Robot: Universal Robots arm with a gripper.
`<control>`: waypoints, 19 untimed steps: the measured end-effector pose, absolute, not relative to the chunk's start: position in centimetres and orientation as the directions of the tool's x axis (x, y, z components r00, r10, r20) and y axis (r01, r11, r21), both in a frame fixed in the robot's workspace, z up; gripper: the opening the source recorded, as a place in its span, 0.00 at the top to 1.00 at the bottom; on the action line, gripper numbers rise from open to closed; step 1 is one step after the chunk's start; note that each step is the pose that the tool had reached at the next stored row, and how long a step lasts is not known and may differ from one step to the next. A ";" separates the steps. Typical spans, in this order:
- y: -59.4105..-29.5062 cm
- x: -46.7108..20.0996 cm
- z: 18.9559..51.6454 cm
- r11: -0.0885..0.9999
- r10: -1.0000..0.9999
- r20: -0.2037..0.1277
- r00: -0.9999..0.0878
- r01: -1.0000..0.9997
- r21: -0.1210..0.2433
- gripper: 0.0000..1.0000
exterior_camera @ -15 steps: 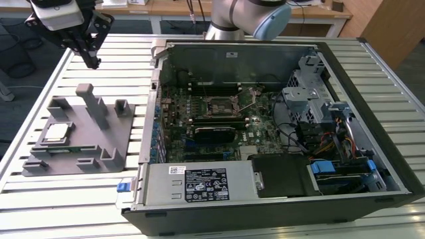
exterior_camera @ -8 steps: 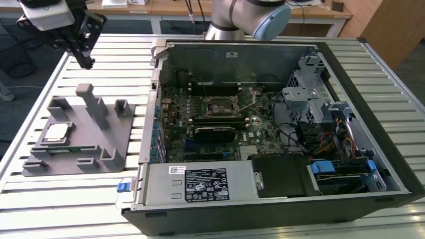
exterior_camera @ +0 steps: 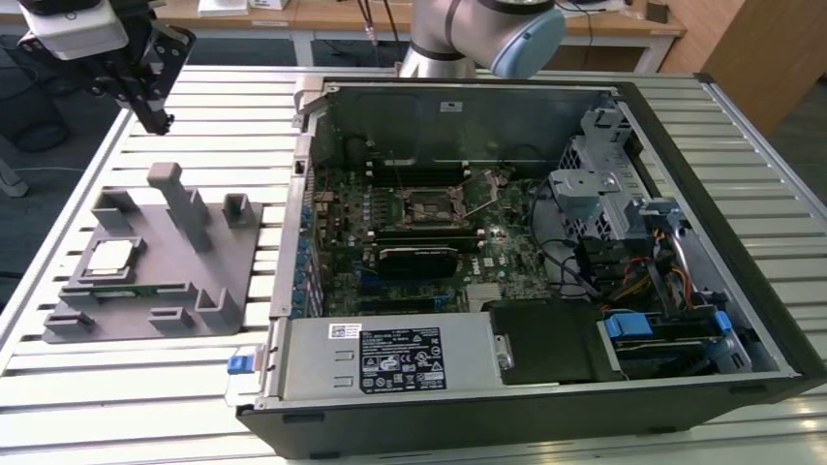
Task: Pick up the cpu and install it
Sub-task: 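Reach for the cpu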
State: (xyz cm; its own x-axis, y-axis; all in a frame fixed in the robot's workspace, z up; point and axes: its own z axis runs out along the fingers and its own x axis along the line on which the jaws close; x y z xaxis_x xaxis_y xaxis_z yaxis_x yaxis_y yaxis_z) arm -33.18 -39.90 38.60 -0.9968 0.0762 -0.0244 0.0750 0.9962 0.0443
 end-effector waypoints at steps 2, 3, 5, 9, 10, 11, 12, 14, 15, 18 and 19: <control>-39.9 -33.5 38.6 0.996 0.076 -0.024 -0.997 0.075 0.044 0.89; -39.9 -33.7 38.6 0.996 0.076 -0.024 -0.997 0.075 0.044 0.89; -39.9 -34.1 38.6 0.996 0.076 -0.024 -0.997 0.075 0.044 0.89; -39.9 -34.9 38.5 0.996 0.076 -0.024 -0.997 0.075 0.044 0.89; -39.9 -35.1 38.5 0.996 0.076 -0.024 -0.997 0.075 0.044 0.89; -39.9 -35.4 38.5 0.996 0.076 -0.024 -0.997 0.075 0.044 0.89; -39.9 -35.6 38.4 0.996 0.076 -0.024 -0.997 0.075 0.044 0.89; -39.9 -36.2 38.3 0.996 0.076 -0.024 -0.997 0.075 0.044 0.89; -39.9 -36.5 38.3 0.996 0.076 -0.024 -0.997 0.075 0.044 0.89; -39.9 -37.4 38.3 0.996 0.076 -0.024 -0.997 0.075 0.044 0.89; -40.0 -37.7 38.2 0.996 0.076 -0.024 -0.997 0.075 0.044 0.89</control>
State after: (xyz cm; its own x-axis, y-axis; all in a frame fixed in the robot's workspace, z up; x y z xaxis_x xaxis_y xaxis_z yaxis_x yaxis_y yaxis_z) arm -37.71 -39.96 38.25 -0.9968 0.0763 -0.0244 0.0752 0.9962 0.0443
